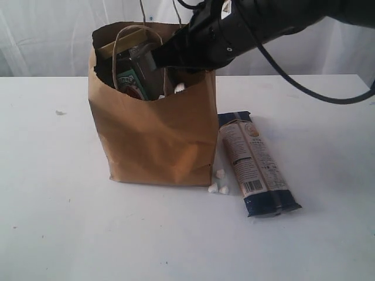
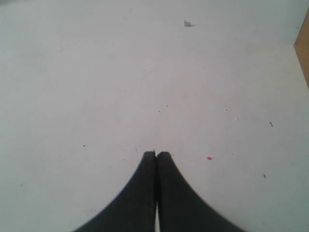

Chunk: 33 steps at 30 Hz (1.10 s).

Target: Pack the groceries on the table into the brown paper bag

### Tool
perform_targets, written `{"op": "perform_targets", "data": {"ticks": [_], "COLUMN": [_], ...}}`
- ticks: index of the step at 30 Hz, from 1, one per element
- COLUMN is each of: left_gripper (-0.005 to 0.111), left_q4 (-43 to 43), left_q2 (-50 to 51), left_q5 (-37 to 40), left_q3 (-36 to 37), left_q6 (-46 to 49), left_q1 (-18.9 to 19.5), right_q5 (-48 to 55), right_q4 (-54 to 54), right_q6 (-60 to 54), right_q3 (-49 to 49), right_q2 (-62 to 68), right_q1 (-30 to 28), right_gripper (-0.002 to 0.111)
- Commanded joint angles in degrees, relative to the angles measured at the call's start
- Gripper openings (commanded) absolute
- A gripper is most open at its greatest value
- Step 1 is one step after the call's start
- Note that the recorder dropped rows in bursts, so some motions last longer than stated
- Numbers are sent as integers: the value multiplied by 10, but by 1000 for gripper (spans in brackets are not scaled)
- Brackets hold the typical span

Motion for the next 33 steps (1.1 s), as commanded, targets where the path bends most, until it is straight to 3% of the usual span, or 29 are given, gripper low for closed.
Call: {"op": "perform_targets", "data": {"ticks": [1, 11, 15, 21, 28, 33], "left_gripper": [0, 0, 0, 0, 0, 0], "left_q4": [-2, -2, -2, -2, -2, -2], "left_q2": [-3, -3, -3, -3, -3, -3], "left_q5": [-3, -3, -3, -3, -3, -2], "left_q3": [3, 3, 3, 3, 3, 3], "left_q6": [0, 0, 0, 0, 0, 0], "left_q1": [-1, -1, -1, -1, -1, -1], "right_q5": [-4, 50, 78, 94, 88, 51], "right_q4": [0, 0, -39, -193, -378, -342], "right_q6": [-4, -4, -4, 55, 171, 175], "right_q3": [-2, -2, -2, 39, 176, 262], "right_q2": [-1, -68, -124, -193, -192, -114], "right_q1": [-4, -4, -4, -4, -20, -102], "right_gripper": [40, 37, 25, 0, 0, 0]}}
